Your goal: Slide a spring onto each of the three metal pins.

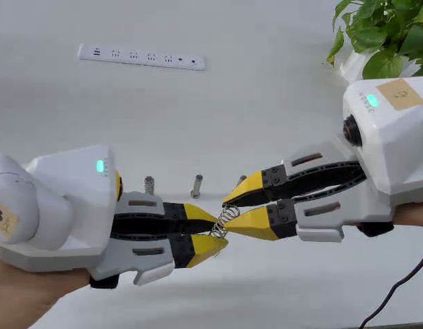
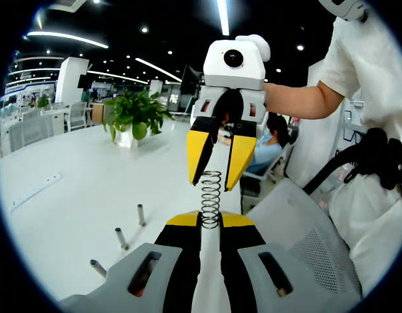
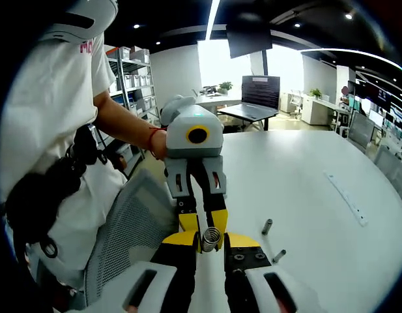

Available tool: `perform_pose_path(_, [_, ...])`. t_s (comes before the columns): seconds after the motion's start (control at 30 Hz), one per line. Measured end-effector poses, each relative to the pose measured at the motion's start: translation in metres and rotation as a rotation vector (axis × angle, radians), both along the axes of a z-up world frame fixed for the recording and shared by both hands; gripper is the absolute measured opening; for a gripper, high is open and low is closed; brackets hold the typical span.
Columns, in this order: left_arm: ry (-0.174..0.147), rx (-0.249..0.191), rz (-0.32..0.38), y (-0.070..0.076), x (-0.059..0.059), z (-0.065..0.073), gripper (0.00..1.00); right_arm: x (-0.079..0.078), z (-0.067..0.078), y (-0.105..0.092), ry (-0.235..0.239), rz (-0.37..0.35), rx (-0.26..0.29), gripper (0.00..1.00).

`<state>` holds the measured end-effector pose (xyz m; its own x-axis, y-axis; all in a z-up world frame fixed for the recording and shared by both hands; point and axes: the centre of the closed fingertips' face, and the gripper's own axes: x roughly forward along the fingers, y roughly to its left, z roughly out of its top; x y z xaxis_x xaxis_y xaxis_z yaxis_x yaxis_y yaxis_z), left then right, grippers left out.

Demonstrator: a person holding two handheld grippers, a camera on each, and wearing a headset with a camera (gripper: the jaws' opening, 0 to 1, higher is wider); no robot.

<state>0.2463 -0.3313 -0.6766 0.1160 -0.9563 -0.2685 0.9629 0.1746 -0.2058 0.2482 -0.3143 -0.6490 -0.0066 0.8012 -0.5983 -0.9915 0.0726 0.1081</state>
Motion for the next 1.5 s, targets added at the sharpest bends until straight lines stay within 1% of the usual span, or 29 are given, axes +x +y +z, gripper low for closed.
perform_pose_path(0.07, [-0.002, -0.002, -0.001, 0.0, 0.0, 0.001, 0.06, 0.0, -0.001, -0.002, 0.0, 0.014, -0.026, 0.13])
perform_pose_path(0.1, [-0.004, -0.002, -0.001, -0.001, 0.001, 0.001, 0.06, 0.001, -0.001, -0.004, -0.007, 0.028, -0.047, 0.13])
perform_pose_path(0.17, [-0.008, -0.002, -0.002, -0.002, 0.001, 0.001, 0.06, 0.001, -0.001, -0.006, -0.003, 0.046, -0.071, 0.14])
perform_pose_path(0.23, [-0.007, -0.004, -0.001, -0.002, 0.002, 0.001, 0.06, 0.002, 0.0, -0.007, -0.004, 0.076, -0.105, 0.14])
perform_pose_path(0.3, [-0.008, -0.004, 0.0, -0.003, 0.003, 0.001, 0.06, 0.003, -0.001, -0.008, -0.025, 0.122, -0.15, 0.14])
perform_pose_path(0.4, [-0.01, -0.002, 0.003, -0.004, 0.003, 0.001, 0.06, 0.003, 0.001, -0.004, -0.029, 0.165, -0.182, 0.14])
perform_pose_path(0.43, [-0.01, -0.002, 0.005, -0.004, 0.004, 0.0, 0.06, 0.002, 0.0, -0.004, -0.031, 0.2, -0.204, 0.14])
perform_pose_path(0.57, [-0.014, -0.004, 0.01, -0.003, 0.006, 0.0, 0.06, 0.0, -0.003, -0.002, -0.044, 0.277, -0.269, 0.14])
perform_pose_path(0.67, [-0.018, -0.007, 0.013, -0.003, 0.007, 0.0, 0.06, 0.001, -0.003, 0.001, -0.054, 0.316, -0.3, 0.15])
perform_pose_path(0.73, [-0.019, -0.011, 0.014, -0.004, 0.008, 0.001, 0.06, 0.004, -0.005, 0.001, -0.067, 0.34, -0.324, 0.13])
perform_pose_path(0.87, [-0.019, -0.014, 0.016, -0.005, 0.009, 0.001, 0.06, 0.006, -0.008, 0.0, -0.078, 0.388, -0.364, 0.1])
perform_pose_path(1.13, [-0.019, -0.018, 0.021, -0.005, 0.012, 0.001, 0.06, 0.005, -0.014, -0.002, -0.091, 0.443, -0.412, 0.09])
perform_pose_path(1.5, [-0.017, -0.022, 0.019, -0.006, 0.011, 0.001, 0.06, 0.002, -0.016, -0.005, -0.091, 0.46, -0.429, 0.08])
